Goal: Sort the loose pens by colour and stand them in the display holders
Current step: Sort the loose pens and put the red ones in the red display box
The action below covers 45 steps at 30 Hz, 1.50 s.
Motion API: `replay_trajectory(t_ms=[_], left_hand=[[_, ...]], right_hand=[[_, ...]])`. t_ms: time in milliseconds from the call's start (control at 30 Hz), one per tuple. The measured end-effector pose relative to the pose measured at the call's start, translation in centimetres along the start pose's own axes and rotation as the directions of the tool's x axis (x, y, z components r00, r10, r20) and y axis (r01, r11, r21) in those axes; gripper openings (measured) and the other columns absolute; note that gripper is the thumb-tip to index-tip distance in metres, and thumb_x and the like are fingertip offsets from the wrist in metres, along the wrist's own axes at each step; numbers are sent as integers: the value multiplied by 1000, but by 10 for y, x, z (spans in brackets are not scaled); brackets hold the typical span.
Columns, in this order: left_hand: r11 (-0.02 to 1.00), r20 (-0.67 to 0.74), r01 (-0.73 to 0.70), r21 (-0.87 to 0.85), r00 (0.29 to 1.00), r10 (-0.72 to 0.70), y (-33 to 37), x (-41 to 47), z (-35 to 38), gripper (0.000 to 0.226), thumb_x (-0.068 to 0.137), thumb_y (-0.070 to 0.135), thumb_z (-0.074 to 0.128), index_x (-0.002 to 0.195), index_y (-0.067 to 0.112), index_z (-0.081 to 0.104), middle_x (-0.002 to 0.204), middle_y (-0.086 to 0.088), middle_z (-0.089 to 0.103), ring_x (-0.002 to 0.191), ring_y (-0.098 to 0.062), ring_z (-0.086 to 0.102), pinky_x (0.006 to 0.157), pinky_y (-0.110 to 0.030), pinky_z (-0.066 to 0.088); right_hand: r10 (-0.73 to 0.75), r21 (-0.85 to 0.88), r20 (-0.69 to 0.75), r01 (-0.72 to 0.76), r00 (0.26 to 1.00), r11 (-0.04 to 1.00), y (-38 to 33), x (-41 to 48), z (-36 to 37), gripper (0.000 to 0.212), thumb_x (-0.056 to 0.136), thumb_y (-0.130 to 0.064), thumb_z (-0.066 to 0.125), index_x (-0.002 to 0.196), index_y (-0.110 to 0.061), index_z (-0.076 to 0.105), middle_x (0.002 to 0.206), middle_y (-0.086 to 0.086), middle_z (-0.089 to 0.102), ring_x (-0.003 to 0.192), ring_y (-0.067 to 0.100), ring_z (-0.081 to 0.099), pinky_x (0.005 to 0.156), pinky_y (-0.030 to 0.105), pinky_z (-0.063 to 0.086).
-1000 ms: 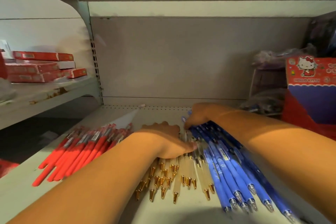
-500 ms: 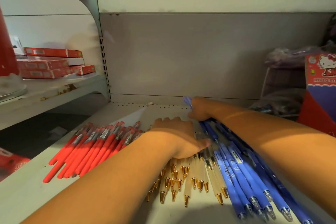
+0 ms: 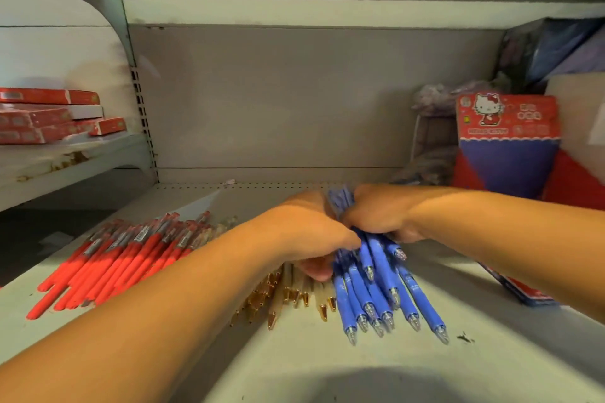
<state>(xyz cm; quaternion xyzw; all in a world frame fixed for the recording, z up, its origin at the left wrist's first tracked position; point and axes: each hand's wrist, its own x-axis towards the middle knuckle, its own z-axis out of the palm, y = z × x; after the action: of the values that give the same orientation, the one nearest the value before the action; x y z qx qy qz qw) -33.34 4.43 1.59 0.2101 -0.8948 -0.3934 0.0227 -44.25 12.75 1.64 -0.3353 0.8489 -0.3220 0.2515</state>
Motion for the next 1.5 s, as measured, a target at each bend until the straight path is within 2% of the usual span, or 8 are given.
replay_trajectory(t_ms=[167, 233, 333, 667, 933, 1133, 1267, 1500], left_hand=[[988, 36, 47, -144, 998, -42, 4, -1, 17, 23, 81, 12, 78, 89, 6, 58, 66, -11, 67, 47, -21, 67, 45, -24, 54], [978, 35, 70, -195, 997, -65, 4, -2, 18, 21, 82, 8, 76, 90, 5, 57, 62, -11, 68, 49, -21, 68, 46, -25, 55], [974, 29, 96, -203, 995, -92, 2, -4, 18, 20, 85, 6, 72, 95, 4, 54, 67, -15, 70, 52, -24, 69, 51, -30, 59], [972, -34, 177, -158, 982, -184, 9, -1, 22, 32, 86, 23, 77, 101, 5, 55, 85, -15, 70, 53, -20, 69, 55, -31, 61], [939, -27, 185, -291, 979, -201, 9, 3, 27, 18, 87, 11, 74, 92, 11, 57, 88, -10, 66, 57, -16, 67, 56, -27, 60], [908, -28, 167, -384, 981, -192, 11, 0, 21, 13, 89, 0, 68, 99, 7, 64, 94, -10, 66, 73, -18, 66, 54, -23, 58], [950, -58, 167, -265, 980, -188, 8, -1, 16, 32, 87, 4, 73, 114, 9, 57, 103, -13, 65, 74, -20, 69, 58, -27, 60], [983, -54, 182, 36, 982, -180, 10, -8, 16, 37, 84, 36, 77, 100, 8, 60, 88, -13, 70, 56, -16, 72, 48, -24, 55]], right_hand=[[-35, 88, -56, 40, 998, 995, 11, -14, 1, 54, 90, -2, 58, 140, -8, 38, 139, 13, 52, 122, 29, 57, 99, 47, 50], [-13, 219, 31, 6, 999, 976, 15, -19, 0, 43, 91, -1, 57, 133, -7, 47, 131, 13, 61, 115, 27, 63, 95, 44, 54], [18, 267, 125, -51, 992, 962, 18, -31, 0, 10, 94, -5, 54, 102, -3, 59, 80, 10, 67, 68, 21, 64, 60, 29, 52], [-75, 193, 70, 60, 995, 979, 32, -52, -12, 27, 95, 4, 45, 108, 5, 68, 111, 26, 68, 87, 28, 62, 82, 39, 50], [-127, 70, -33, 129, 991, 989, 42, -61, -13, 16, 89, -3, 66, 99, -12, 74, 75, 7, 68, 50, 12, 61, 51, 21, 53], [-86, 179, -18, 87, 996, 980, 44, -63, -12, 17, 85, 5, 69, 96, -8, 71, 69, 9, 68, 49, 15, 63, 51, 22, 56], [-53, 259, -2, 52, 999, 965, 43, -61, -9, 14, 83, 7, 69, 89, -6, 70, 51, 3, 65, 48, 16, 62, 57, 25, 60], [-56, 264, -52, 67, 997, 962, 42, -57, -4, 14, 82, 5, 70, 83, -9, 68, 67, 8, 69, 48, 18, 64, 61, 29, 61]])
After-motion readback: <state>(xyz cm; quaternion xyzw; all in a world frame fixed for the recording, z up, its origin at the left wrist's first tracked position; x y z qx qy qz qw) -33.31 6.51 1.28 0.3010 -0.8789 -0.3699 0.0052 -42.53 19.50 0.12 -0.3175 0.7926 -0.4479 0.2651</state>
